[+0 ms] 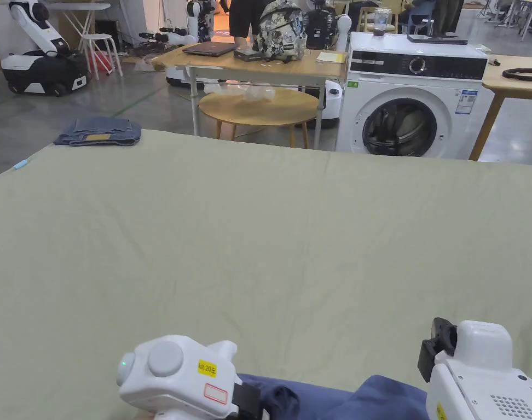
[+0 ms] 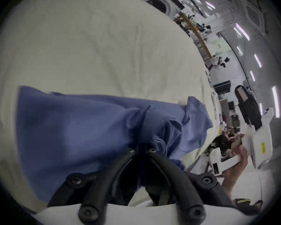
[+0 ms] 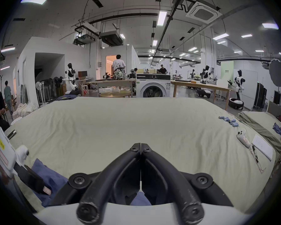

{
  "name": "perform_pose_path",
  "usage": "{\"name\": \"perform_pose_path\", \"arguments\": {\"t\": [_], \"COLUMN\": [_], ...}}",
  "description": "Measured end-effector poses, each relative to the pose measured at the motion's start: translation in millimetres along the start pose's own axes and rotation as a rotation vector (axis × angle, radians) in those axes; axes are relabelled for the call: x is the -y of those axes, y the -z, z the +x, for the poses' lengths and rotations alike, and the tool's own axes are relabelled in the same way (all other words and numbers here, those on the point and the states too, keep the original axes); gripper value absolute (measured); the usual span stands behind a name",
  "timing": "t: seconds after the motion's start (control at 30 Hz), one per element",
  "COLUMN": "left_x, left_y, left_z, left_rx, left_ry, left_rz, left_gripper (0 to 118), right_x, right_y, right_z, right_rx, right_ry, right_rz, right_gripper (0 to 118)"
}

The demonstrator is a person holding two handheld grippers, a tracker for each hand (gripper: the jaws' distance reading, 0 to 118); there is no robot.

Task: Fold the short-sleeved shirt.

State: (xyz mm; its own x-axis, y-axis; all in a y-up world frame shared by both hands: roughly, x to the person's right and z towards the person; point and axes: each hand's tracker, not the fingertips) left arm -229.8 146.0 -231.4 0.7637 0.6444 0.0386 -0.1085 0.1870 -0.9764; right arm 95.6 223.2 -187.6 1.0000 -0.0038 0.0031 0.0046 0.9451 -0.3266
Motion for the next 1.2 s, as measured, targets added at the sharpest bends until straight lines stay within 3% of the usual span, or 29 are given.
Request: {"name": "perform_pose_path", "arguments": {"t": [0.1,0.2,0.3,0.47,0.7,0.9,0.97,1.03,1.1,1.2], "left_x": [1,3,5,8,16,10,7,6,5,5], "left_y": [15,28,31,24,1,-67,-92,-111,-125,-128], "left_z": [7,9,-1,-12,-4,-22,-39,-59,-81,-110], "left_rx": [0.081,0.014,0.091,0.162,0.185,0.176,0.137,0.072,0.007,0.016], "left_ry": [0.007,0.064,-0.018,-0.031,0.013,0.007,0.001,-0.007,-0.034,-0.053], "left_rz": [0.013,0.028,0.044,0.056,0.078,0.219,0.259,0.288,0.294,0.264], "left_gripper": [3,3,2,2,2,3,23,56,67,73], "right_x": [0,-1,-1,0,0,-3,-4,-5,-6,-6], "right_y": [0,0,1,1,-2,-4,-4,-3,-2,0], "right_z": [1,2,3,1,-3,-5,-6,-7,-9,-11], "right_rx": [0.001,0.002,0.001,-0.007,-0.018,-0.022,-0.025,-0.028,-0.031,-0.034], "right_ry": [0.003,-0.002,0.003,0.013,-0.001,-0.008,-0.012,-0.013,-0.014,-0.013], "right_rz": [0.002,0.006,0.008,0.011,0.018,0.024,0.027,0.028,0.029,0.029], "right_gripper": [0,0,0,0,0,0,0,0,0,0]}}
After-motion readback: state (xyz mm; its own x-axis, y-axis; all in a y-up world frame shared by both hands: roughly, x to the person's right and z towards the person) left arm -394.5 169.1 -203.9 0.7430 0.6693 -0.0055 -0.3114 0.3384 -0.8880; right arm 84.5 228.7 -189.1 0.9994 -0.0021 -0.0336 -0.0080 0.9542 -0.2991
